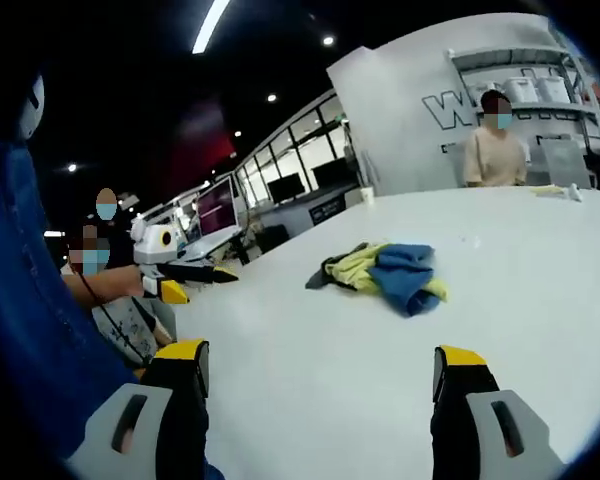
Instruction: Fold the garment on the visible template until the final outline fits inside the template.
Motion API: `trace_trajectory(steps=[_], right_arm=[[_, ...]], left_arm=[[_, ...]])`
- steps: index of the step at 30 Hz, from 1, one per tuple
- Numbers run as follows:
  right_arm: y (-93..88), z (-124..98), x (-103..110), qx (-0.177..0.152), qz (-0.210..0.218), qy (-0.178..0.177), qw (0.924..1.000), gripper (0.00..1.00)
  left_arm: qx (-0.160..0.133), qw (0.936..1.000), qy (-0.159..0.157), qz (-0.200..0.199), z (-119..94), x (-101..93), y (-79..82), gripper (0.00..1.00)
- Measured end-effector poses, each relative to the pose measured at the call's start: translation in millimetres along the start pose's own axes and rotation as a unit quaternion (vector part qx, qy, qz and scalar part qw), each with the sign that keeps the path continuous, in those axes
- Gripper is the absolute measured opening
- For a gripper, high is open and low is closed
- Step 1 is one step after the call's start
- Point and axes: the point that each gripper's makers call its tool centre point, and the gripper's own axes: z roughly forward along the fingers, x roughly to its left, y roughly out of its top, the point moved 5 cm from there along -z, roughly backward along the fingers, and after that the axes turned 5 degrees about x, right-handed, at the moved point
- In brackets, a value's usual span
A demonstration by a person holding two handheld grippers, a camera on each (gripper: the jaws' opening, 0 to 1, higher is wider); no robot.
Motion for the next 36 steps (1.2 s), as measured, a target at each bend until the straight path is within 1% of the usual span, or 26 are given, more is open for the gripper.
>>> trace_trajectory(steps=[4,8,10,13,16,17,19,21,23,24,26,28,30,32,33,36], right_arm=[[16.9,14.9,-9.8,-0.016,0.013,0.013,0.9997,0.91],[35.3,27.3,-25.0,-0.031,0.03,0.018,0.9989,0.86],[47.7,36.4,-39.0,-0.039,0.041,0.017,0.9983,0.84],[59.9,48.6,-55.1,-0.044,0.055,0.012,0.9975,0.83],[67.9,62.0,-61.7,-0.033,0.05,0.007,0.9982,0.81],[73.6,67.4,-75.1,-0.026,0.05,0.006,0.9984,0.81],[80.5,79.1,-86.4,-0.02,0.053,0.005,0.9984,0.79],[84.5,88.4,-89.1,-0.013,0.05,0.006,0.9987,0.78],[86.7,92.9,-91.1,-0.01,0.05,0.007,0.9987,0.78],[94.8,107.9,-97.4,-0.005,0.057,0.01,0.9983,0.78],[97.2,114.1,-99.8,0.0,0.054,0.009,0.9985,0.78],[100.6,124.9,-104.2,0.012,0.05,0.012,0.9986,0.78],[103.6,132.7,-111.3,0.022,0.049,0.015,0.9984,0.78],[105.5,139.2,-111.7,0.031,0.046,0.015,0.9983,0.78],[106.4,143.4,-117.6,0.038,0.048,0.016,0.998,0.78],[108.2,150.1,-120.9,0.046,0.05,0.017,0.9975,0.77]], left_arm=[[-0.004,1.0,-0.002,0.001,2.8,3.9,3.5,0.79],[-0.01,0.9999,0.0,0.0,5.2,9.3,6.7,0.79],[-0.014,0.9999,0.001,-0.002,6.8,11.9,8.8,0.78],[-0.018,0.9998,-0.001,-0.004,9.3,13.8,9.8,0.78],[-0.015,0.9999,-0.004,-0.004,11.0,14.9,9.3,0.78],[-0.016,0.9998,-0.008,0.001,11.2,14.3,9.8,0.78],[-0.019,0.9997,-0.014,0.01,11.6,13.0,12.4,0.77],[-0.023,0.9995,-0.016,0.012,12.2,14.0,14.4,0.77],[-0.024,0.9995,-0.016,0.012,12.4,14.2,15.4,0.78],[-0.025,0.9996,-0.011,0.002,15.0,20.0,18.1,0.79],[-0.026,0.9996,-0.012,0.002,15.3,20.9,18.8,0.8],[-0.025,0.9996,-0.011,0.0,15.3,22.6,19.4,0.82],[-0.022,0.9997,-0.008,0.004,14.7,24.3,19.2,0.83],[-0.017,0.9998,-0.009,0.004,13.6,24.8,18.1,0.83],[-0.016,0.9998,-0.008,0.004,13.3,25.0,17.9,0.83],[-0.016,0.9998,-0.008,0.005,12.3,26.2,17.3,0.84]])
